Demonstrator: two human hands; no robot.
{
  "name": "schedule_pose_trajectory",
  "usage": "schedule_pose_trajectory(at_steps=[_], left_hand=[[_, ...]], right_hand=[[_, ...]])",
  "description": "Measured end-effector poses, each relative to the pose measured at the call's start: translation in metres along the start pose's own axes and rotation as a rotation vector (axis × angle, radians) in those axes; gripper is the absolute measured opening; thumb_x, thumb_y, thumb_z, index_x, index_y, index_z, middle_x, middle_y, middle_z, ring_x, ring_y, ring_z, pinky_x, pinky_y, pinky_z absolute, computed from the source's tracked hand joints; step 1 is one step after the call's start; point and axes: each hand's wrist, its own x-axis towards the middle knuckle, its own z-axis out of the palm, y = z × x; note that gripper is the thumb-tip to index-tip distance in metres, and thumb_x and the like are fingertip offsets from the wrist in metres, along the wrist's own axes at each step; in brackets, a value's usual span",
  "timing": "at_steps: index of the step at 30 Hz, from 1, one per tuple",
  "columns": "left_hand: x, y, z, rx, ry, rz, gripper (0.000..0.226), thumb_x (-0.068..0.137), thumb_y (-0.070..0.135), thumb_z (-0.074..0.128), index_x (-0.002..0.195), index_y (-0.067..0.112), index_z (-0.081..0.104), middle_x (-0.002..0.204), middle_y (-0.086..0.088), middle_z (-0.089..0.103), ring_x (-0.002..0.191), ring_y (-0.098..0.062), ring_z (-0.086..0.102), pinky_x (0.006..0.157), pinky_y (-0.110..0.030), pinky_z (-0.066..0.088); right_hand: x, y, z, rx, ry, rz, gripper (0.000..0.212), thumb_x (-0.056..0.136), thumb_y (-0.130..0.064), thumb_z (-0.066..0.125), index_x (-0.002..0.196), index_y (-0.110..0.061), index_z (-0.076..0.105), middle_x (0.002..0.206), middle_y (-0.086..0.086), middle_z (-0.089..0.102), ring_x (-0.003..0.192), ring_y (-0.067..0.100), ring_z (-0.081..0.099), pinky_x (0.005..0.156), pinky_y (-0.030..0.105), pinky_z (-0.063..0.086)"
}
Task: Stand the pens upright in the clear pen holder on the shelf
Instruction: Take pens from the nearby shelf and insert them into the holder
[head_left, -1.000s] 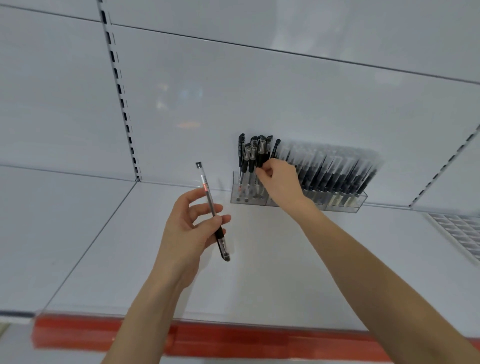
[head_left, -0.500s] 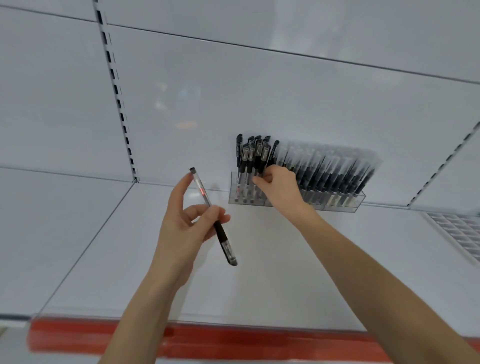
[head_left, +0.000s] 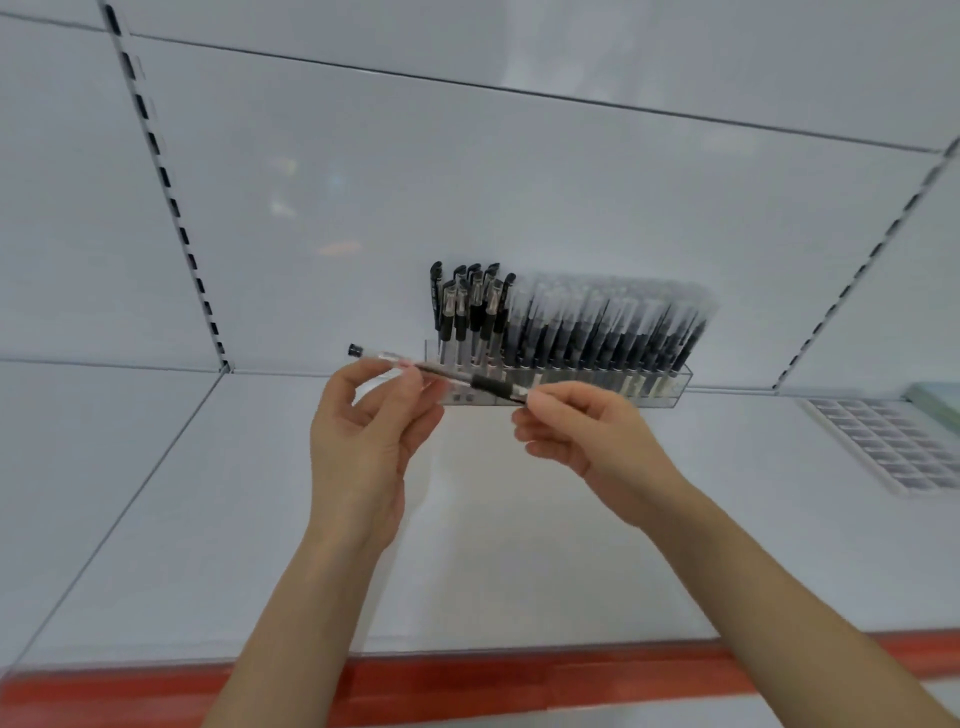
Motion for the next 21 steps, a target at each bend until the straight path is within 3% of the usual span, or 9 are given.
schedule_pose_trajectory(at_steps=[3,6,7,9,11,16,21], left_hand=[[0.000,-0.003,-0.015,0.307,0.010,0.063,0.008,0.089,0.015,0.058,0.097,0.017,0.057,0.082,0.002,0.072,0.089,-0.016,0.070,0.080,-0.021,0.054],[0.000,-0.018,-0.035,1.068,-0.130,0.217,0.024,0.089,0.028,0.058,0.110,0.017,0.059,0.106,0.005,0.065,0.107,-0.018,0.059,0.081,-0.010,0.037],[-0.001,-0.026,-0.040,1.290,-0.234,0.244,0.039,0.089,0.038,0.054,0.120,0.014,0.056,0.120,0.000,0.060,0.118,-0.021,0.053,0.091,-0.014,0.034],[-0.003,-0.038,-0.044,1.635,-0.403,0.159,0.060,0.089,0.050,0.044,0.139,0.017,0.038,0.148,-0.007,0.035,0.139,-0.024,0.028,0.110,-0.036,0.025],[-0.005,-0.045,-0.047,1.877,-0.487,0.032,0.061,0.093,0.053,0.033,0.146,0.026,0.019,0.158,-0.004,0.008,0.146,-0.025,0.003,0.113,-0.048,0.014],[-0.007,-0.049,-0.052,1.945,-0.522,0.003,0.057,0.094,0.054,0.023,0.145,0.029,0.017,0.158,-0.004,0.003,0.145,-0.029,-0.002,0.113,-0.050,0.010],[-0.008,-0.049,-0.052,1.954,-0.514,0.010,0.057,0.095,0.054,0.023,0.145,0.029,0.018,0.158,-0.005,0.003,0.145,-0.029,-0.002,0.114,-0.050,0.009]], right_hand=[[0.007,-0.018,-0.028,0.091,0.101,-0.078,0.014,0.075,-0.015,0.061,0.086,-0.007,0.066,0.076,0.002,0.072,0.072,0.013,0.068,0.065,0.019,0.056],[0.021,-0.039,-0.045,0.016,0.267,-0.214,0.003,0.081,-0.009,0.062,0.082,-0.008,0.065,0.072,0.000,0.072,0.073,0.013,0.070,0.070,0.020,0.057],[0.025,-0.044,-0.046,-0.042,0.304,-0.254,0.003,0.083,-0.009,0.062,0.081,-0.009,0.065,0.071,0.000,0.072,0.072,0.013,0.070,0.071,0.020,0.057],[0.036,-0.052,-0.042,-0.166,0.351,-0.328,0.002,0.083,-0.009,0.064,0.085,-0.008,0.063,0.072,0.001,0.071,0.070,0.013,0.070,0.070,0.020,0.057],[0.046,-0.056,-0.034,-0.325,0.397,-0.416,0.006,0.083,-0.010,0.064,0.089,-0.009,0.062,0.077,0.003,0.068,0.068,0.011,0.069,0.068,0.020,0.056],[0.067,-0.059,-0.009,-0.652,0.345,-0.533,0.010,0.085,-0.014,0.060,0.095,-0.013,0.060,0.081,-0.005,0.063,0.081,0.016,0.067,0.080,0.028,0.055],[0.082,-0.058,0.003,-0.915,0.243,-0.529,0.024,0.089,-0.017,0.056,0.110,-0.005,0.060,0.100,0.006,0.064,0.089,0.017,0.061,0.090,0.029,0.049]])
